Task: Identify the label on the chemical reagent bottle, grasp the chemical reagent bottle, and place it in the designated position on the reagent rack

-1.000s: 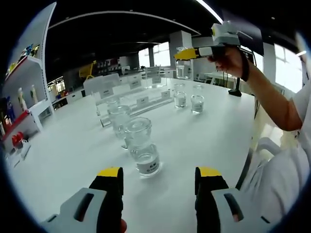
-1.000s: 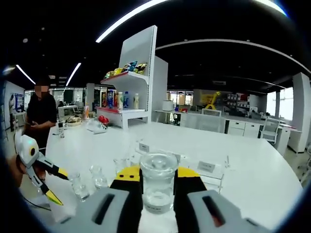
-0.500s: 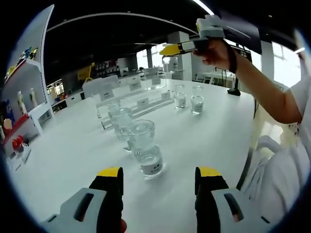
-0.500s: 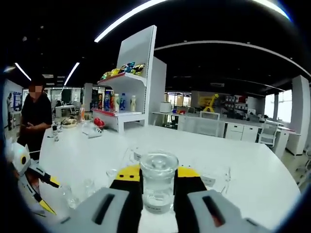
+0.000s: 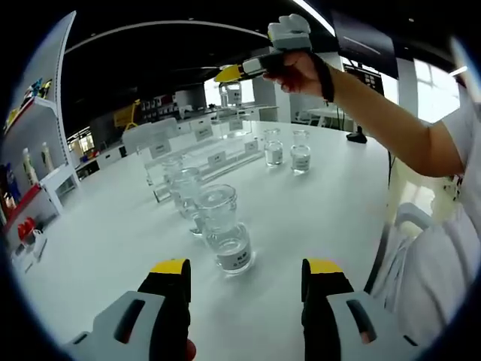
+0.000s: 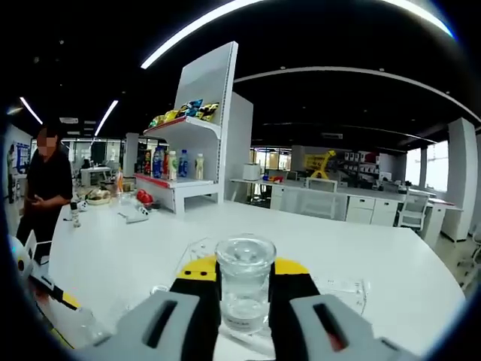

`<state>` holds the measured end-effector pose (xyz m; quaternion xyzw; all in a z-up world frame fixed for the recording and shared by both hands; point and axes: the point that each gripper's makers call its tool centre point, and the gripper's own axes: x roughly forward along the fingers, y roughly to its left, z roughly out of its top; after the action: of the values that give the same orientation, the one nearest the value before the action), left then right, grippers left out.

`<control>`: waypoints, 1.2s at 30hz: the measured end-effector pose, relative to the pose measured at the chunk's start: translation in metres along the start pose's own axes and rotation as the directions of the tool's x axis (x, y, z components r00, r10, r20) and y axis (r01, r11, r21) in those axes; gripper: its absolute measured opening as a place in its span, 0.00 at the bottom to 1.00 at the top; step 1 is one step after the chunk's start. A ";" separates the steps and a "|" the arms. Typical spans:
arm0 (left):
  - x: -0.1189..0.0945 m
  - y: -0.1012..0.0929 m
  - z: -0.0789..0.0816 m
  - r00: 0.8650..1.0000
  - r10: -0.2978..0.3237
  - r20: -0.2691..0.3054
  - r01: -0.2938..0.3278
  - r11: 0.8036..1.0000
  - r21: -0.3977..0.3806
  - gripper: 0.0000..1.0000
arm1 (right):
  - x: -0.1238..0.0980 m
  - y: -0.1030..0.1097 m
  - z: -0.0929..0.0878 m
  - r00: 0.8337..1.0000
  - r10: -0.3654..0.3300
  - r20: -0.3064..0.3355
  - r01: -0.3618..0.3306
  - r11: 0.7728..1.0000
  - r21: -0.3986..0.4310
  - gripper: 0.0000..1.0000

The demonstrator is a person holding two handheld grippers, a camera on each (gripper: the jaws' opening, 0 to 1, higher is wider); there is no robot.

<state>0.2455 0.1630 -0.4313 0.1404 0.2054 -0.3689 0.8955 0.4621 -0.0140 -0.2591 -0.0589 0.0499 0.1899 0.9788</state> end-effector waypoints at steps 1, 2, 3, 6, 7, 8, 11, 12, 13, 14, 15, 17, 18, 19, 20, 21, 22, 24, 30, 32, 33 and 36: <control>0.000 0.001 0.000 1.000 0.001 0.000 -0.001 1.000 0.000 0.60 | 0.003 -0.001 0.000 1.000 -0.004 -0.005 0.004 1.000 0.000 0.21; 0.000 0.001 0.000 1.000 0.002 0.000 -0.002 1.000 0.000 0.60 | 0.006 -0.003 0.000 1.000 -0.004 -0.008 0.004 1.000 0.007 0.21; -0.001 0.002 0.000 1.000 0.003 -0.002 -0.003 1.000 0.000 0.60 | 0.009 -0.004 0.000 1.000 -0.005 -0.011 0.005 1.000 0.019 0.21; -0.002 0.006 -0.001 1.000 0.014 -0.004 -0.014 1.000 -0.001 0.60 | 0.015 -0.012 0.001 0.999 -0.049 -0.008 0.050 0.999 0.018 0.21; -0.003 0.006 -0.001 1.000 0.016 -0.005 -0.016 1.000 -0.001 0.60 | 0.018 -0.012 0.001 0.999 -0.053 -0.007 0.053 0.999 0.012 0.21; -0.003 0.007 -0.001 1.000 0.017 -0.005 -0.017 1.000 -0.002 0.60 | 0.021 -0.014 0.001 0.998 -0.055 -0.007 0.055 0.998 0.018 0.21; -0.006 0.008 -0.001 1.000 0.023 -0.003 -0.023 1.000 -0.005 0.60 | 0.030 -0.020 0.000 0.997 -0.077 -0.008 0.077 0.997 0.021 0.22; -0.006 0.008 -0.002 1.000 0.026 -0.005 -0.026 1.000 -0.004 0.60 | 0.033 -0.023 0.000 0.995 -0.101 -0.004 0.101 0.995 0.007 0.22; -0.007 0.008 -0.003 1.000 0.027 -0.010 -0.027 1.000 -0.001 0.60 | 0.035 -0.023 -0.001 0.994 -0.111 -0.001 0.111 0.994 -0.006 0.22; -0.007 0.007 -0.004 1.000 0.027 -0.014 -0.027 1.000 0.000 0.60 | 0.039 -0.023 -0.001 0.994 -0.112 -0.004 0.112 0.994 -0.014 0.22; -0.007 0.007 -0.006 0.999 0.026 -0.020 -0.026 1.000 -0.001 0.60 | 0.043 -0.024 -0.001 0.993 -0.116 -0.008 0.116 0.993 -0.013 0.22; -0.008 0.006 -0.006 1.000 0.019 -0.022 -0.019 1.000 -0.002 0.60 | 0.049 -0.026 0.001 0.992 -0.123 -0.005 0.123 0.992 -0.013 0.22; -0.008 0.005 -0.006 1.000 0.016 -0.020 -0.016 1.000 -0.005 0.60 | 0.051 -0.027 0.001 0.992 -0.124 -0.004 0.124 0.992 -0.010 0.22; -0.009 0.004 -0.005 1.000 0.013 -0.018 -0.013 1.000 -0.004 0.60 | 0.054 -0.027 0.002 0.993 -0.120 -0.005 0.120 0.993 -0.008 0.22; -0.010 0.004 -0.004 1.000 0.013 -0.017 -0.013 1.000 -0.003 0.60 | 0.057 -0.028 0.003 0.993 -0.119 -0.005 0.119 0.993 -0.003 0.22; -0.011 0.005 -0.004 1.000 0.014 -0.018 -0.014 1.000 -0.001 0.60 | 0.060 -0.029 0.003 0.993 -0.121 -0.005 0.121 0.993 -0.001 0.22; -0.011 0.005 -0.003 1.000 0.017 -0.018 -0.017 1.000 -0.001 0.60 | 0.062 -0.029 0.003 0.992 -0.125 -0.007 0.125 0.992 -0.005 0.22; -0.013 0.007 -0.003 1.000 0.022 -0.016 -0.022 1.000 -0.003 0.60 | 0.068 -0.032 0.001 0.991 -0.131 -0.016 0.131 0.991 -0.012 0.22; -0.015 0.008 -0.006 0.999 0.024 -0.024 -0.024 1.000 -0.003 0.60 | 0.083 -0.039 -0.001 0.992 -0.127 -0.014 0.127 0.992 0.000 0.22; -0.016 0.008 -0.006 0.999 0.023 -0.024 -0.023 1.000 -0.006 0.60 | 0.087 -0.040 -0.001 0.991 -0.131 -0.021 0.132 0.991 0.005 0.22; -0.016 0.008 -0.006 0.999 0.024 -0.023 -0.024 1.000 -0.006 0.60 | 0.089 -0.041 -0.001 0.991 -0.133 -0.020 0.133 0.991 0.009 0.22; -0.016 0.008 -0.006 0.999 0.025 -0.021 -0.025 1.000 -0.009 0.60 | 0.093 -0.040 -0.002 0.991 -0.134 -0.019 0.135 0.991 0.016 0.22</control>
<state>0.2396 0.1810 -0.4281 0.1425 0.2147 -0.3551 0.8986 0.5633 -0.0172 -0.2679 -0.0556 0.0564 0.1225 0.9893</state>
